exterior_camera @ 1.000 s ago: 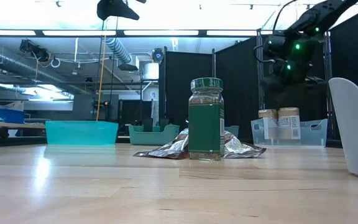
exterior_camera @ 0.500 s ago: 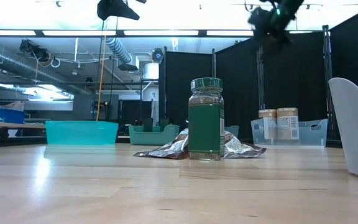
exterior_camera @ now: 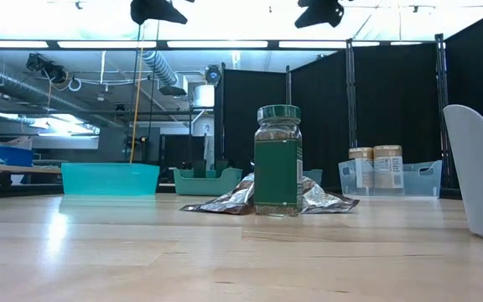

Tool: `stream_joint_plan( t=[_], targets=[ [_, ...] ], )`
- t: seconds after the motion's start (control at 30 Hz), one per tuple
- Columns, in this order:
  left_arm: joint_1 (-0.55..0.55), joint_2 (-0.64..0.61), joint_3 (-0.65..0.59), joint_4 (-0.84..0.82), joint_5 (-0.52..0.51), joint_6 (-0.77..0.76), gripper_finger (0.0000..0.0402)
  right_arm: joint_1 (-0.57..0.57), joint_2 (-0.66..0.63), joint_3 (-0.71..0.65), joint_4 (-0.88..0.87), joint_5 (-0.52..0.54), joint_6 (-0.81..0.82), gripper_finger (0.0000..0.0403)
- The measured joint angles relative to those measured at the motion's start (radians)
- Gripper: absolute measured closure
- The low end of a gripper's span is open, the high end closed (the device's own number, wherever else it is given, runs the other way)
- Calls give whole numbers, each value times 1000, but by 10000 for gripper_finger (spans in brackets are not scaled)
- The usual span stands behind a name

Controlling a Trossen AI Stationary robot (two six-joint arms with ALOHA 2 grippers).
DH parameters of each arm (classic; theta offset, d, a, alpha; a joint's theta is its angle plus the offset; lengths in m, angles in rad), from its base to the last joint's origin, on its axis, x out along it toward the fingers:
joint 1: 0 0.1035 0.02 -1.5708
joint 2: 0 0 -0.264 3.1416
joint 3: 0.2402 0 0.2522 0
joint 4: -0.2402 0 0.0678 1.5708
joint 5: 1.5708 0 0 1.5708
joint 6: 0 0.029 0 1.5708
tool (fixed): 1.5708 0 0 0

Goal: Sort spices by type
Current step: Put the green seasoning bottle into the blue bin

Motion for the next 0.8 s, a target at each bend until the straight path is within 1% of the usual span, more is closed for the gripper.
stream_joint_plan(
  t=[0.13, 0.27, 0.4, 0.47, 0.63, 0.8],
  targets=[
    [0, -9, 0, -4, 11, 0, 92, 85, 99, -8, 31, 5, 36, 137],
    [0, -16, 0, -10, 29, 0, 92, 133, 207, -8, 73, -4, 65, 130],
    [0, -24, 1, -22, 50, 0, 92, 168, 305, -8, 133, -69, 108, 117],
    [0, -28, 1, -39, 54, 5, 92, 183, 343, -8, 147, -82, 134, 108],
    [0, -34, 1, -59, 55, 26, 92, 206, 409, -8, 144, -84, 150, 87],
    [0, -34, 1, -59, 57, 30, 92, 223, 442, -8, 144, -78, 171, 81]
  ],
)
